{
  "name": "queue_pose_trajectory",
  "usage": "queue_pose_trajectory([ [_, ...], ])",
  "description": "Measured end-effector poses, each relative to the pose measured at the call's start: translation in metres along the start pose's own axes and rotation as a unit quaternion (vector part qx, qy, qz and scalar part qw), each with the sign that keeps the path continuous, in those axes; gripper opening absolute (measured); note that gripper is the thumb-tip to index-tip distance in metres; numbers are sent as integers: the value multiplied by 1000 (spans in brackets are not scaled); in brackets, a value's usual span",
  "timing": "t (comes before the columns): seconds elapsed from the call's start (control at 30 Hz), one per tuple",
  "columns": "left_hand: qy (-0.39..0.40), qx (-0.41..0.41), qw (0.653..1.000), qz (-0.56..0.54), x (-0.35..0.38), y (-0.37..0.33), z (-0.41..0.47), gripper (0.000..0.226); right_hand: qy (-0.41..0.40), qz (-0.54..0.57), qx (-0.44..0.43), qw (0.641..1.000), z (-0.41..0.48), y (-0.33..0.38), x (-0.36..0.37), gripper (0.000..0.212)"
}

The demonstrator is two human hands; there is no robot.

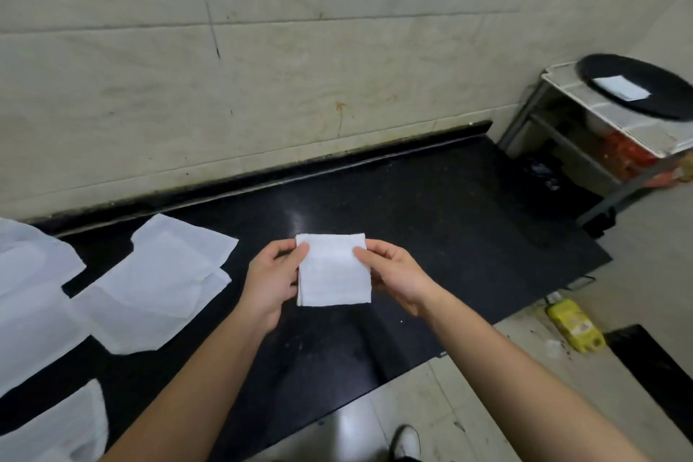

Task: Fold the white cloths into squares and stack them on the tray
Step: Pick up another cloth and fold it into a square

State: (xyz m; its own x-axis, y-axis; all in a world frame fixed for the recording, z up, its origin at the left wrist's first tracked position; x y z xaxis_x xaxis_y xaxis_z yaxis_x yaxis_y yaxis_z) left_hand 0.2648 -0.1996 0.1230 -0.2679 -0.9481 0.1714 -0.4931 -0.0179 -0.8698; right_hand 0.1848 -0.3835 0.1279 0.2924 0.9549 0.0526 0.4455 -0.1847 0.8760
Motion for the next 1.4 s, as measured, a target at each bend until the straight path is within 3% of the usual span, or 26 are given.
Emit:
queue_pose_trajectory([
  [0.13, 12, 4, 1000, -15, 45, -12, -19, 25, -30, 8, -51, 998, -28, 21, -40, 23],
  [0.33, 20, 75, 997, 13, 139, -28, -62, 25, -53, 16, -130, 990, -84, 51, -128, 22],
  [0.63, 46, 183, 976, 104, 367, 15, -136, 21, -94, 57, -197, 974, -182, 25, -347, 27],
  [0.83, 105, 180, 970, 124, 482, 37, -159, 24, -126, 73, -216, 966, -215, 15, -464, 33],
  [1.1, 168, 168, 962, 133, 587, 27, -118, 64, -189, 45, -237, 952, -195, 49, -577, 30],
  [1.4, 167, 187, 964, 83, 735, 1, 6, 52, -265, 32, -232, 935, -104, 124, -722, 18],
])
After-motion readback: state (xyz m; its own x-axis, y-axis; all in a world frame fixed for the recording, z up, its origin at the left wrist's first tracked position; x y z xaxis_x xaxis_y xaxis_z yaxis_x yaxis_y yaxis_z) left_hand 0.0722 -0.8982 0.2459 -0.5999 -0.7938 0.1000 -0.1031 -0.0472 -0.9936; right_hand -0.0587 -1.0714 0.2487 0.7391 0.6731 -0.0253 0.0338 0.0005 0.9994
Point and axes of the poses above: each hand's wrist, its own z-axis towards the middle knuckle, its own x-axis out of the palm, y = z × x, the point moved 6 cm from there along z, towards the middle knuckle
